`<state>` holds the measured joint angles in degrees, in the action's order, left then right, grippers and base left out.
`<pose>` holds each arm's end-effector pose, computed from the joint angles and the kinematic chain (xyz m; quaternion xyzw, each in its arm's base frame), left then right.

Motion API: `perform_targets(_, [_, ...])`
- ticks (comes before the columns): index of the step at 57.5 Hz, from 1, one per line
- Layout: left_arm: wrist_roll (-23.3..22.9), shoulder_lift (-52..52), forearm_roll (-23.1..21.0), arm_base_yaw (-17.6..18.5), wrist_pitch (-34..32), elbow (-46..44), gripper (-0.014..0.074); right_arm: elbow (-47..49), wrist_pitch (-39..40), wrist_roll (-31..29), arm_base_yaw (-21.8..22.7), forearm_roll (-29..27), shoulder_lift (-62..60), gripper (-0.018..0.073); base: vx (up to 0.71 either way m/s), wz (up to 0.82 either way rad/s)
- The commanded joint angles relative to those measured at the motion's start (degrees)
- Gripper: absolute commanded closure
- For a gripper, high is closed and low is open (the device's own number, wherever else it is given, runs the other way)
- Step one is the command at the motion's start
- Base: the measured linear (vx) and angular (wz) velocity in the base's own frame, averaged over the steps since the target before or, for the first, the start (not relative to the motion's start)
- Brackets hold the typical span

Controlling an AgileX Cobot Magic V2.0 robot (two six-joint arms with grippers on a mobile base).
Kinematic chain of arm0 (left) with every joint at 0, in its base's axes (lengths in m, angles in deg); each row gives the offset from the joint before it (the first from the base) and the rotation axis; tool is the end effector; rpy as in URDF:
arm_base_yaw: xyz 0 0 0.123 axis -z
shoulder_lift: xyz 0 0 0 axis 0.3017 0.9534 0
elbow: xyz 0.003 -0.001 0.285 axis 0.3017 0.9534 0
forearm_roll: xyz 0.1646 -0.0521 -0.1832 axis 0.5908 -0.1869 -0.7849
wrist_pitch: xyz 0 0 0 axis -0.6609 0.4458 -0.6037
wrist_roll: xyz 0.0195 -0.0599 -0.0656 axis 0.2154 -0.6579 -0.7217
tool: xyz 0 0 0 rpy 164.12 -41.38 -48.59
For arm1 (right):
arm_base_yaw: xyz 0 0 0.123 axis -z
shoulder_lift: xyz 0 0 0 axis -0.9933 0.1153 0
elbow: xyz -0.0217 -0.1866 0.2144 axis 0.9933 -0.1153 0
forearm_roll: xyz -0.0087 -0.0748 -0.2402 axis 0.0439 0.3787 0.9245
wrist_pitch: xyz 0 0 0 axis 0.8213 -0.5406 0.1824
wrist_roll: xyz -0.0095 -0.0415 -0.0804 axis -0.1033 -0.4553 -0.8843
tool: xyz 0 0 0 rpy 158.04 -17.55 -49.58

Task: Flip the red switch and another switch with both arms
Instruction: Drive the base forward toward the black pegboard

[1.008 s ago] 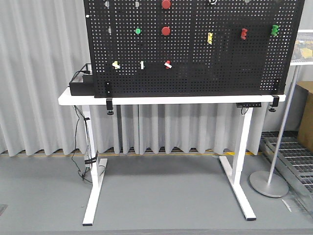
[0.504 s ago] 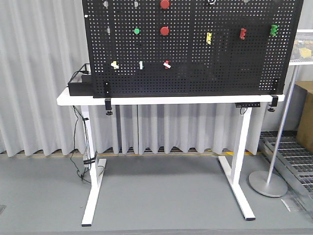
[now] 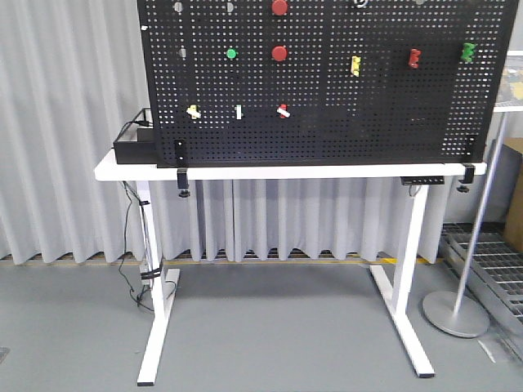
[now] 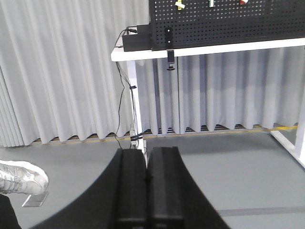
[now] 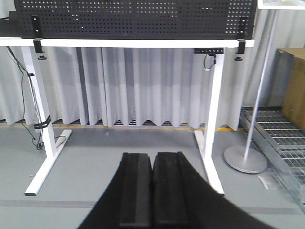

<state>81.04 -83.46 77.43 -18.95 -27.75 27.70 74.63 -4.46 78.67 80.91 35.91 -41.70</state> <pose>0.0566 0.0014 0.1927 0.0134 0.7279 0.0300 0.6849 0.0562 0.0004 0.1868 -0.0169 0.7457 -0.0019 0.6661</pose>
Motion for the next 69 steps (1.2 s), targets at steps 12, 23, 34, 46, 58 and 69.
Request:
perform_targets(12, [-0.55, -1.07, -0.48, -0.10, -4.33, 1.02, 0.0594, -0.28, 4.74, -0.41, -0.02, 0.55, -0.62, 0.0566, 0.15, 0.12])
perform_targets(23, [-0.55, -1.07, -0.48, -0.10, -4.33, 1.02, 0.0594, -0.28, 4.70, -0.41, -0.02, 0.55, -0.56, 0.0566, 0.15, 0.08])
perform_targets(34, [-0.55, -1.07, -0.48, -0.10, -4.33, 1.02, 0.0594, -0.28, 4.70, -0.41, -0.02, 0.55, -0.56, 0.0566, 0.13, -0.06])
perform_targets(46, [-0.55, -1.07, -0.48, -0.10, -4.33, 1.02, 0.0594, -0.28, 4.70, -0.41, -0.02, 0.55, -0.56, 0.0566, 0.17, -0.14])
perform_targets(58, [-0.55, -1.07, -0.48, -0.10, -4.33, 1.02, 0.0594, -0.28, 4.70, -0.41, -0.02, 0.55, -0.56, 0.0566, 0.23, -0.07])
perform_targets(69, [-0.55, -1.07, -0.48, -0.10, -4.33, 1.02, 0.0594, -0.28, 4.70, -0.41, -0.02, 0.55, -0.56, 0.0566, 0.28, -0.04])
